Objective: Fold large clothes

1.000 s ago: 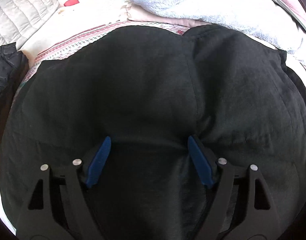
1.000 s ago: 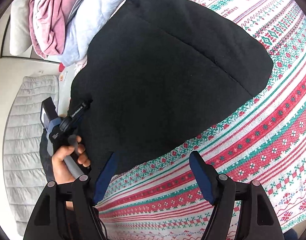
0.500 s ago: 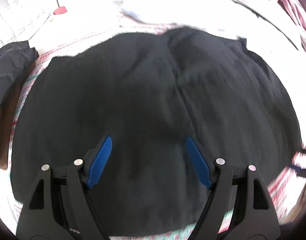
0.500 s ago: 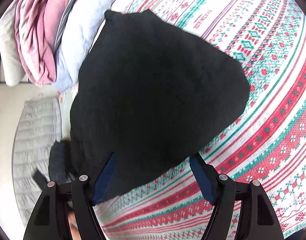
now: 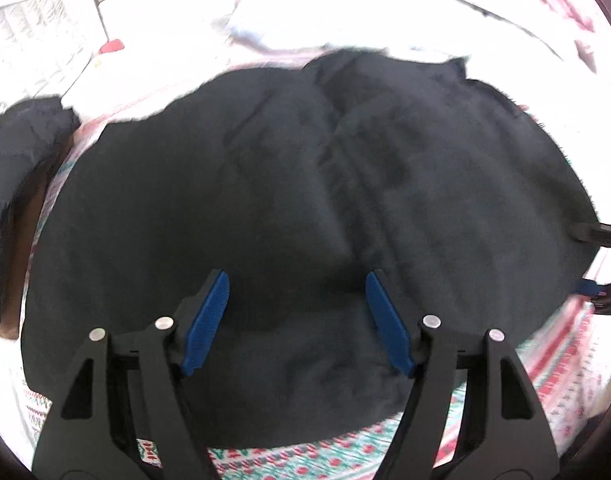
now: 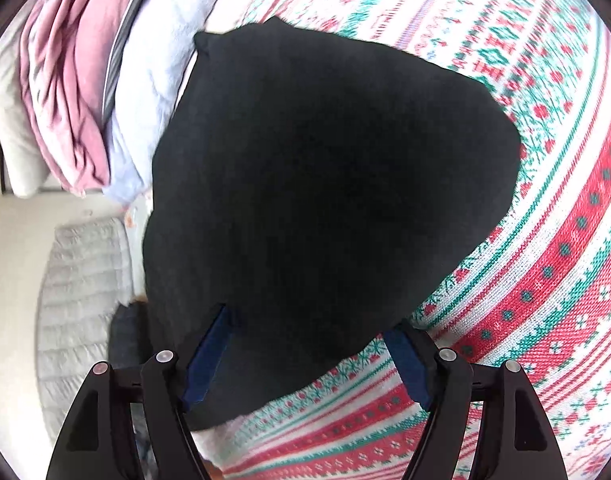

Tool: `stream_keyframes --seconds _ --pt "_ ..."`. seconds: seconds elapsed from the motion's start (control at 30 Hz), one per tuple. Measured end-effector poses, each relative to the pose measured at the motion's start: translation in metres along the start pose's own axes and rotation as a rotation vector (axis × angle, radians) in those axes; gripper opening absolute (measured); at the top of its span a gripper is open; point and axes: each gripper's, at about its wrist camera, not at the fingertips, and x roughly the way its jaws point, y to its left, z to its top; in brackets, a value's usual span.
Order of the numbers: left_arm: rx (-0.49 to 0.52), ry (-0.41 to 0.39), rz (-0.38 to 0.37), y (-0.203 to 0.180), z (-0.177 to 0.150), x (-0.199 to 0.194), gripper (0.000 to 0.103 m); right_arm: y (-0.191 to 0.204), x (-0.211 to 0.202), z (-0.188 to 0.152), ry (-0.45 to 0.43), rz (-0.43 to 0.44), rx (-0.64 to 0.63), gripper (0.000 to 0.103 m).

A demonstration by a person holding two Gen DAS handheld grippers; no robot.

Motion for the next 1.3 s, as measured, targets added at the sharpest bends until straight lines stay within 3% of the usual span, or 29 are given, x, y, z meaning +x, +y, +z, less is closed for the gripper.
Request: stream_keyframes --seconds 0.07,0.13,0.27,0.37,0.63,0.77,0.8,0.87,0.93,0.97,1.13,1.23,1.3 --pt "0.046 -0.031 0.006 -0.012 -0.003 -0.006 0.072 -0.002 0.001 0.001 -0.015 0.022 0.026 0.077" --pt "0.069 0.014 0.008 -0.021 -0.010 0.006 0.072 -0.004 0.002 0.000 -0.039 0.055 0.060 0.078" --pt "-0.035 0.040 0.003 -0.011 -0.010 0.022 0.079 -0.004 0.003 -0.003 -0.069 0.126 0.120 0.080" --pt "-0.041 0.060 -0.002 -0.009 -0.008 0.024 0.080 0.002 0.003 -0.002 -0.113 0.150 0.132 0.087" --pt "-0.039 0.025 -0.003 -0.009 -0.017 0.021 0.080 0.021 0.023 -0.008 -0.241 0.025 0.050 0.090" --pt "-0.040 0.026 -0.007 -0.009 -0.017 0.020 0.080 0.022 0.025 -0.007 -0.300 0.026 0.086 0.090" --pt "-0.040 0.024 -0.011 -0.008 -0.017 0.020 0.080 0.021 0.024 -0.007 -0.308 0.035 0.103 0.087" --pt "-0.040 0.025 -0.016 -0.007 -0.017 0.020 0.080 0.017 0.020 -0.009 -0.320 0.048 0.136 0.070" --pt "-0.045 0.031 -0.020 -0.006 -0.016 0.021 0.080 0.014 0.015 -0.012 -0.315 0.066 0.167 0.035" --pt "-0.047 0.034 -0.021 -0.006 -0.016 0.021 0.080 0.016 0.011 -0.014 -0.315 0.093 0.174 0.029" --pt "-0.054 0.035 -0.021 -0.004 -0.014 0.023 0.080 0.061 -0.018 -0.030 -0.360 0.204 -0.021 0.021" --pt "-0.058 0.031 -0.018 -0.004 -0.015 0.024 0.080 0.087 -0.023 -0.044 -0.404 0.177 -0.153 0.021" --pt "-0.057 0.027 -0.013 -0.005 -0.015 0.023 0.080 0.093 -0.021 -0.045 -0.418 0.157 -0.176 0.021"
